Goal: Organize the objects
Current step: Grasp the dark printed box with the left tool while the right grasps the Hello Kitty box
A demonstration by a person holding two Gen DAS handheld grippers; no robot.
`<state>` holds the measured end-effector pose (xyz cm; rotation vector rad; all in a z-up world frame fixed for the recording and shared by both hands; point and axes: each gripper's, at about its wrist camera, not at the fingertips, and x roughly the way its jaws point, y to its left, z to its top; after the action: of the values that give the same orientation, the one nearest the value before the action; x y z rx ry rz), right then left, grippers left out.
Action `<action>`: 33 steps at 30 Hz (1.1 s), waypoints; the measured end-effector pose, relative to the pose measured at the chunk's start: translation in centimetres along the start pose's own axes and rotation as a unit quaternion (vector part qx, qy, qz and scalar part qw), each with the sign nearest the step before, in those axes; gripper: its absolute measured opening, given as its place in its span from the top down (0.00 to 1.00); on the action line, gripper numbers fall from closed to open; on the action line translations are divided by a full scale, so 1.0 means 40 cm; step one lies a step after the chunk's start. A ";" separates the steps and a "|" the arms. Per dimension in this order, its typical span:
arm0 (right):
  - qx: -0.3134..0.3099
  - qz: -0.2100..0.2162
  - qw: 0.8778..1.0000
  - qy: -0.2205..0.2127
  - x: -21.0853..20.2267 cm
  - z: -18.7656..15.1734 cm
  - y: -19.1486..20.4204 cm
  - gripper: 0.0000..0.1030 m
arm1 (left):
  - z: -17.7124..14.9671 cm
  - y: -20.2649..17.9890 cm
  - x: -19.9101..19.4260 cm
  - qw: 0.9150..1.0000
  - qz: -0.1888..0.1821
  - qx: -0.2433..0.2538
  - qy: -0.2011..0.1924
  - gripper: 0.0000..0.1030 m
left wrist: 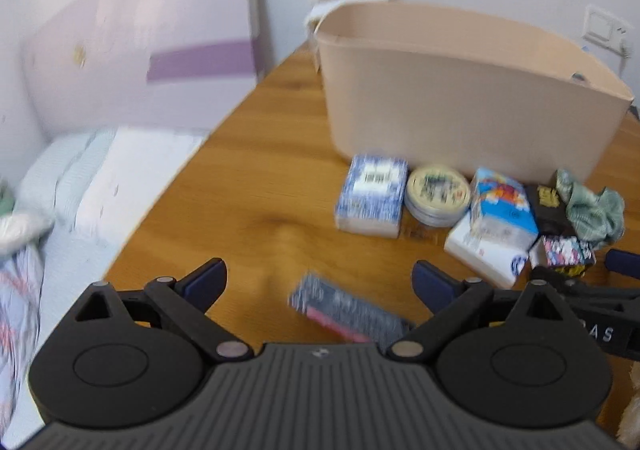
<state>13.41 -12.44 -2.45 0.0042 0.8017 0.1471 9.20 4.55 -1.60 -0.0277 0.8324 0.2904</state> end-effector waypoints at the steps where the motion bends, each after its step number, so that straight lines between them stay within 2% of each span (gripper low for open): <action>1: -0.001 0.001 1.000 0.000 -0.002 -0.003 0.000 0.09 | -0.005 0.002 0.008 1.000 -0.002 -0.010 0.017 0.03; 3: -0.004 0.004 1.000 -0.001 -0.004 -0.005 -0.002 0.09 | -0.017 0.007 0.023 0.998 -0.009 -0.028 0.050 0.03; 6: -0.004 0.008 1.000 -0.003 -0.002 -0.003 -0.007 0.09 | -0.032 0.007 0.044 0.996 -0.018 -0.039 0.074 0.03; 8: -0.005 0.006 1.000 -0.005 0.003 0.001 -0.005 0.09 | -0.032 -0.002 0.045 0.997 -0.018 -0.035 0.070 0.04; 10: -0.008 0.001 1.000 -0.012 0.006 0.003 -0.002 0.16 | -0.030 -0.014 0.045 0.997 -0.027 -0.027 0.064 0.06; 16: -0.006 -0.004 1.000 -0.025 0.000 0.000 -0.009 0.33 | -0.030 -0.033 0.040 0.998 -0.052 -0.002 0.040 0.26; 18: -0.003 -0.005 1.000 -0.027 -0.004 0.000 -0.016 0.41 | -0.029 -0.041 0.038 0.998 -0.057 0.000 0.035 0.38; 21: -0.005 -0.005 1.000 -0.027 -0.011 -0.002 -0.022 0.51 | -0.029 -0.033 0.037 0.997 -0.066 0.002 0.032 0.50; 24: -0.003 0.005 1.000 -0.024 -0.022 -0.008 -0.029 0.51 | -0.031 -0.026 0.037 0.997 -0.074 0.006 0.030 0.57; 28: -0.007 0.010 1.000 -0.021 -0.035 -0.019 -0.032 0.52 | -0.036 -0.012 0.031 0.995 -0.100 -0.001 0.031 0.53; 30: -0.005 0.010 1.000 -0.021 -0.040 -0.022 -0.034 0.52 | -0.038 -0.007 0.030 0.994 -0.102 -0.007 0.037 0.33; 33: -0.004 0.012 1.000 -0.019 -0.043 -0.024 -0.037 0.52 | -0.048 -0.006 0.027 0.995 -0.095 -0.006 0.038 0.32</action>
<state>11.73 -14.16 -1.95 0.0096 0.7625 0.1717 8.55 4.30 -3.69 -0.1297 0.8962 0.1150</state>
